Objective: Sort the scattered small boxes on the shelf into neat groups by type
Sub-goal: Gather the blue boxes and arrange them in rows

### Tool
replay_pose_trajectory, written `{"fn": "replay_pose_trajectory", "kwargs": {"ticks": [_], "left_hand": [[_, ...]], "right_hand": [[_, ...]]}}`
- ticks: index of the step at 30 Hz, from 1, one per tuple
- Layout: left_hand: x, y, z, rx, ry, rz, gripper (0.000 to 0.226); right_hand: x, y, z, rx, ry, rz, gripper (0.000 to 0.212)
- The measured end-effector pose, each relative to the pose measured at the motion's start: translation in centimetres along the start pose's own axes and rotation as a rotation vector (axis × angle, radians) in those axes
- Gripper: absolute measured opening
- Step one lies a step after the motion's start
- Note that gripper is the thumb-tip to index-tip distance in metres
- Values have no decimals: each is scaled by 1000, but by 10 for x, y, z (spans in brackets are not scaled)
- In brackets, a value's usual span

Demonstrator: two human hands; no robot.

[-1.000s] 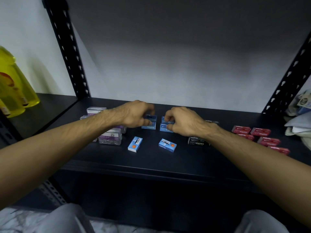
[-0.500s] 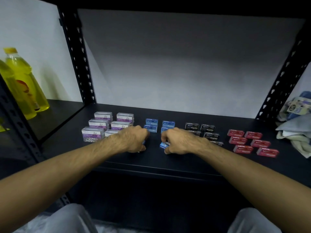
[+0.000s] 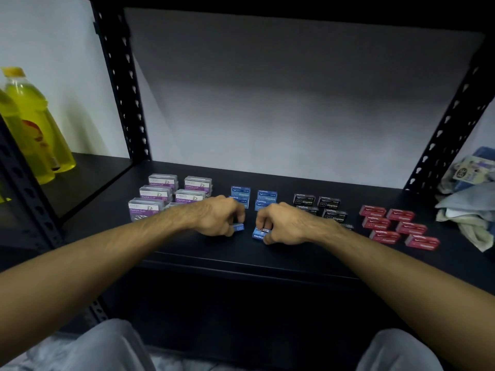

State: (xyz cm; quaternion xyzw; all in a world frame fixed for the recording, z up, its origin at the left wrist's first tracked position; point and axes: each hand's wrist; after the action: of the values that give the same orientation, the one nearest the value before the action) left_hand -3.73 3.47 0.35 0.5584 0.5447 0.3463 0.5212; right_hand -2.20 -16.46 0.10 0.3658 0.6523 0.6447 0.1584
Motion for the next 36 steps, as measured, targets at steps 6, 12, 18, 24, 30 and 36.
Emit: {"fn": "replay_pose_trajectory", "kwargs": {"ticks": [6, 12, 18, 24, 30, 36], "left_hand": [[2, 2, 2, -47, -27, -34, 36], [2, 0, 3, -70, -48, -47, 40], [5, 0, 6, -66, -39, -55, 43], [6, 0, 6, -83, -32, -25, 43], [5, -2, 7, -132, -29, -10, 31], [5, -1, 8, -128, -19, -14, 32]], "right_hand": [[-3, 8, -1, 1, -7, 34, 22], [-6, 8, -2, -12, -14, 50, 36], [-12, 9, -3, -32, -24, 77, 39], [-13, 11, -5, -51, -24, 79, 38], [-10, 9, -5, -48, -21, 46, 35], [-8, 6, -3, -59, 1, -24, 34]]}}
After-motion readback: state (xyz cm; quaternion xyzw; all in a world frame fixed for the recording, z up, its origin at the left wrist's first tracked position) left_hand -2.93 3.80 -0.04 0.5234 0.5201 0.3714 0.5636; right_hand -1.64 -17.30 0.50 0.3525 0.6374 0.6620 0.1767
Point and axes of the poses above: each hand's wrist, its own z-axis towards the middle knuckle, its own y-axis out of the back of the hand, x = y × z, and after that the axes turned 11 degrees about y, right-handed
